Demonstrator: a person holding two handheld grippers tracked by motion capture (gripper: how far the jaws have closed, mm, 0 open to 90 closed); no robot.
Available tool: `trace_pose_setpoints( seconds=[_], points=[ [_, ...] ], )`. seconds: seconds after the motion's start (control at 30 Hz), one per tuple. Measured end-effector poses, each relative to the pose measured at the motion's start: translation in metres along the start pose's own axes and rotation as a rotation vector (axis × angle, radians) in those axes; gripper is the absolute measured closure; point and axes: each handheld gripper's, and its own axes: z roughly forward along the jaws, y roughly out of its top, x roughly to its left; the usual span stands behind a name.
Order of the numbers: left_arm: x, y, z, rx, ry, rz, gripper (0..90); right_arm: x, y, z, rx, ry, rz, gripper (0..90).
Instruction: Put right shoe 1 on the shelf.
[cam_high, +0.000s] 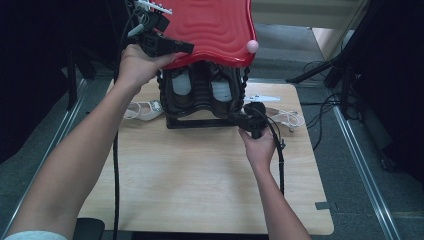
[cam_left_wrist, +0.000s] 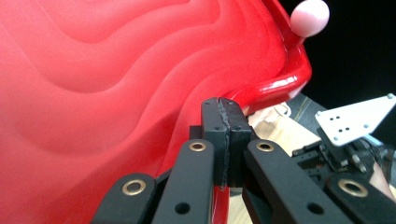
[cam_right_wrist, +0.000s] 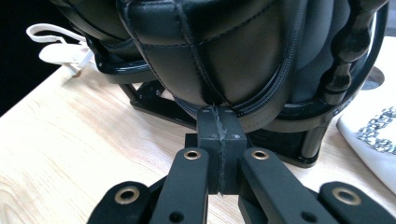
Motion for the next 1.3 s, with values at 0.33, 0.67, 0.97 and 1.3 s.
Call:
trace_pose_setpoints(
  seconds=[0.33,0.67,0.97,1.3],
  points=[
    [0.003,0.003,0.002,0.067,0.048,0.019,90.0,-0.001,0.002,0.001,0.016,0.018,0.0,90.0],
    [0.01,0.002,-0.005,0.104,-0.004,0.058,90.0,0.008,-0.003,-0.001,0.019,0.03,-0.018,90.0],
    [0.014,0.002,-0.007,0.112,-0.03,0.066,90.0,0.018,-0.004,0.001,0.003,0.01,-0.042,90.0],
    [0.014,0.003,-0.006,0.115,-0.028,0.065,90.0,0.017,-0.003,-0.003,-0.004,-0.064,-0.069,90.0]
  ],
)
